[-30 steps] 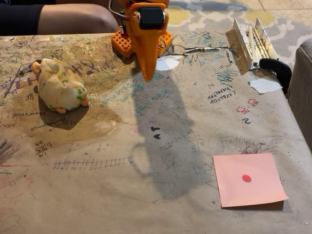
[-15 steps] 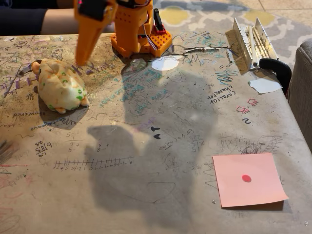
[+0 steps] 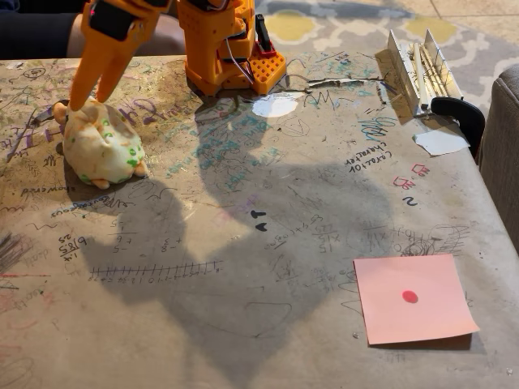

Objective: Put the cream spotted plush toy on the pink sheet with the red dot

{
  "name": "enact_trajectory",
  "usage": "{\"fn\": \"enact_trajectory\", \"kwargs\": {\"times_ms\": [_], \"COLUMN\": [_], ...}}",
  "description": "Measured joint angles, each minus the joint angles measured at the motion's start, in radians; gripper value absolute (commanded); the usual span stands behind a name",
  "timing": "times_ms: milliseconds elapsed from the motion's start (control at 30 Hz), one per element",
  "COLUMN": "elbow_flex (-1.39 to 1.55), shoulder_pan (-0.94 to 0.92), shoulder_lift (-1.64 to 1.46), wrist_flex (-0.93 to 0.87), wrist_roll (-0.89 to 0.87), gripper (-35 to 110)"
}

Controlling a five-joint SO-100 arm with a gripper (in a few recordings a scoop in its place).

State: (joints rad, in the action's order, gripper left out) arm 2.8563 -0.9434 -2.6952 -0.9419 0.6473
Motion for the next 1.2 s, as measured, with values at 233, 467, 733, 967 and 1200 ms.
{"fn": "enact_trajectory", "kwargs": {"times_ms": [233, 467, 733, 967, 1200], "elbow_flex": [-0.101, -0.339, -0.603, -0.604, -0.598], "shoulder_pan": [-0.005, 0.041, 0.063, 0.071, 0.130], "shoulder_lift": [0.239, 0.581, 0.810, 0.834, 0.841], "wrist_flex": [-0.048, -0.137, -0.189, -0.189, -0.229], "wrist_roll": [0.023, -0.051, -0.104, -0.066, -0.058], "gripper": [30, 30, 30, 23, 28]}}
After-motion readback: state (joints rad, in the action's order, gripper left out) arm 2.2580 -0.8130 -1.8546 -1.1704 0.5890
